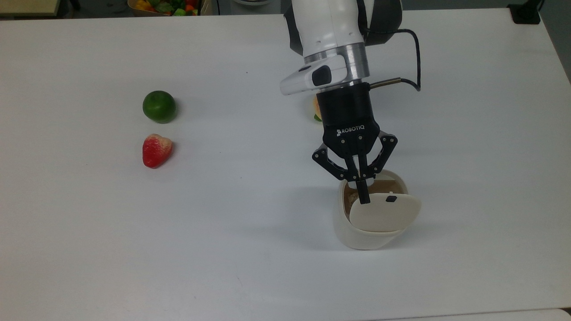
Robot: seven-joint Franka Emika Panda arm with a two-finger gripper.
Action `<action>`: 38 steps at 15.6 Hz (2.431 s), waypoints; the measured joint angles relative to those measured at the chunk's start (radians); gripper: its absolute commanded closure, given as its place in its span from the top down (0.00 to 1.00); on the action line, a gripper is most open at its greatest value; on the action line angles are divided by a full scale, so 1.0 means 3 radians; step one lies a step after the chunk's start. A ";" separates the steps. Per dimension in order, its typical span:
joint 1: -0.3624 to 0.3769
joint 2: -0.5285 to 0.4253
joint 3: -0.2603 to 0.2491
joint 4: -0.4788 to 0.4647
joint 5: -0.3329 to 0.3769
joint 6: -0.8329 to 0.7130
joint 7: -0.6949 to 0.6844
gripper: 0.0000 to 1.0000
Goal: Close garbage bin
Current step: 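Place the gripper fingertips against the raised lid's outer face, then push the lid over and down onto the bin rim with the gripper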
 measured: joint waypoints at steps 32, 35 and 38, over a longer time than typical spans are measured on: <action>0.0044 -0.0177 0.0102 -0.0539 -0.0002 -0.0220 0.0000 0.00; 0.0044 -0.0227 0.0102 -0.0550 -0.0002 -0.0515 0.0000 0.00; 0.0044 -0.0251 0.0102 -0.0569 -0.0002 -0.0687 -0.0002 0.00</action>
